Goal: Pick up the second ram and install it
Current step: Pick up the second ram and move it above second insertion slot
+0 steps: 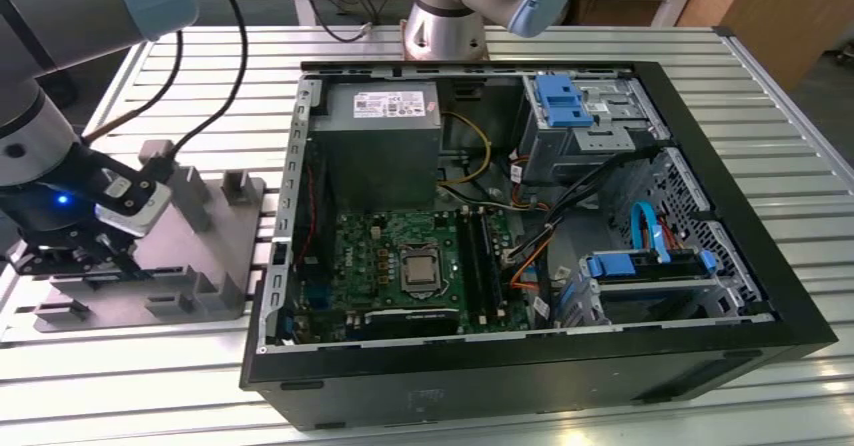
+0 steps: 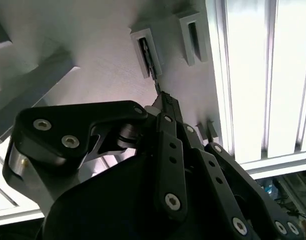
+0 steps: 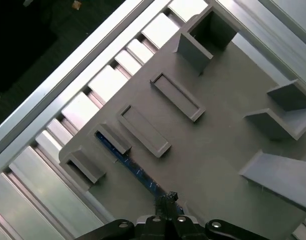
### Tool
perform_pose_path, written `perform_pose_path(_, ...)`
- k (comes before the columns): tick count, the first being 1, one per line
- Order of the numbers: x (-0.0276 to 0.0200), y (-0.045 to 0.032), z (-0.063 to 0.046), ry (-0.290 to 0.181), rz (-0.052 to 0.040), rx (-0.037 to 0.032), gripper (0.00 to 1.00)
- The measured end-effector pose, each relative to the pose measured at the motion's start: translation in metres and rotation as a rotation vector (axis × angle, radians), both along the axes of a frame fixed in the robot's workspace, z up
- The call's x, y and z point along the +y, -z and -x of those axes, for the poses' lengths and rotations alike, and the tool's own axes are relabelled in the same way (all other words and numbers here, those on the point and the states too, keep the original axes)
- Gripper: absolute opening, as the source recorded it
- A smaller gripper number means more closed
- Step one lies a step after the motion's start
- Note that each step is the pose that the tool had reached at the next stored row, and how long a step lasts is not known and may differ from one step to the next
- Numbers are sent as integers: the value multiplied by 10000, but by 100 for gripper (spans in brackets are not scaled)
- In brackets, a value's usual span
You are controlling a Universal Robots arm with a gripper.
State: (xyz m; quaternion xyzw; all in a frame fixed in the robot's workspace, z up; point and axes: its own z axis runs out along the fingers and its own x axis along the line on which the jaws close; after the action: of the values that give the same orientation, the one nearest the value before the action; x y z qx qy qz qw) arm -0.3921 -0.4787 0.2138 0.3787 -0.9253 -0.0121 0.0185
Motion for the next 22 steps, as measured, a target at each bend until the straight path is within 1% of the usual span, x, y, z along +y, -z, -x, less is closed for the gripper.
perform_pose_path(22,0,1,0,-3103,0,1,10)
